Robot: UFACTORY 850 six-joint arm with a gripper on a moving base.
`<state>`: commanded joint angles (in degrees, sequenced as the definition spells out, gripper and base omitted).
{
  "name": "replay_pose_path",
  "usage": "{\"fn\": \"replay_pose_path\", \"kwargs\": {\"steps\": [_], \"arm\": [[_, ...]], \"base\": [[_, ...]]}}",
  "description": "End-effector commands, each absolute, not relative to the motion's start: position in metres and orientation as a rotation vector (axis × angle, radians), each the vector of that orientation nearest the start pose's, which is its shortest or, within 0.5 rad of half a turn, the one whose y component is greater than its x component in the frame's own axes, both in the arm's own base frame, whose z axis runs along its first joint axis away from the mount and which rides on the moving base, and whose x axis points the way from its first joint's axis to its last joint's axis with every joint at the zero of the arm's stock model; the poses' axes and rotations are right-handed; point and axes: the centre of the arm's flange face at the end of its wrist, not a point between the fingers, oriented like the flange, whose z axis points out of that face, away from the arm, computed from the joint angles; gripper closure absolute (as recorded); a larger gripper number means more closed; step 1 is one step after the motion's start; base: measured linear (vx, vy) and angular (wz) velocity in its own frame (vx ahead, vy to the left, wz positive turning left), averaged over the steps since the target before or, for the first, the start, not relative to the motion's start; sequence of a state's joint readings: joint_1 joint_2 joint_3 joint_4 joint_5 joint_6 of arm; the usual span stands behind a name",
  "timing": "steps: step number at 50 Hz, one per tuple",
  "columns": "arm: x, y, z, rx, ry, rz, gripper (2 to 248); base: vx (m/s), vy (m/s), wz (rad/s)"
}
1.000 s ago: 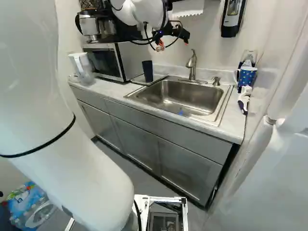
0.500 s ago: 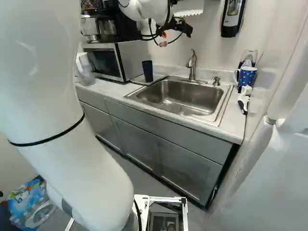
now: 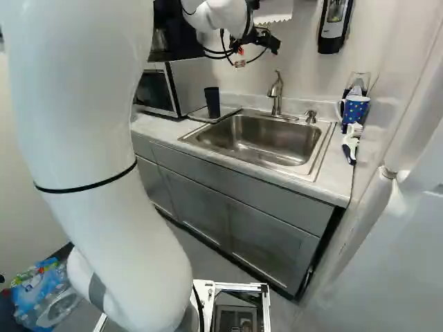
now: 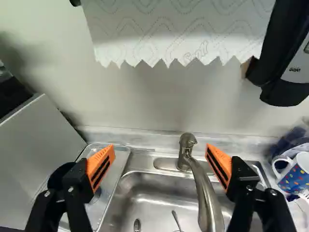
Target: Rinse the cup and place it in the tray
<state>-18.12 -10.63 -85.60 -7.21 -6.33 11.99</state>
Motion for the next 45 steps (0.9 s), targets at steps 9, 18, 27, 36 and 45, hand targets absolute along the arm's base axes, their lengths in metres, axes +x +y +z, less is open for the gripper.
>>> {"fn": "replay_pose_path", "kwargs": {"steps": [9,18,27,36,45], "arm": [[0.590,-0.193,0.738,-2.672,0.552,-1.822,3],[0.605,-0.197,0.727,-2.680,0.551,-1.807,3],[0.622,-0.202,0.723,-2.667,0.546,-1.827,3],[0.639,-0.208,0.722,-2.644,0.541,-1.864,3],[0.654,-0.214,0.721,-2.634,0.541,-1.881,3]], "base": [[0.000,0.000,0.000],[0.000,0.000,0.000],[0.000,0.000,0.000],[0.000,0.000,0.000],[0.000,0.000,0.000]]}}
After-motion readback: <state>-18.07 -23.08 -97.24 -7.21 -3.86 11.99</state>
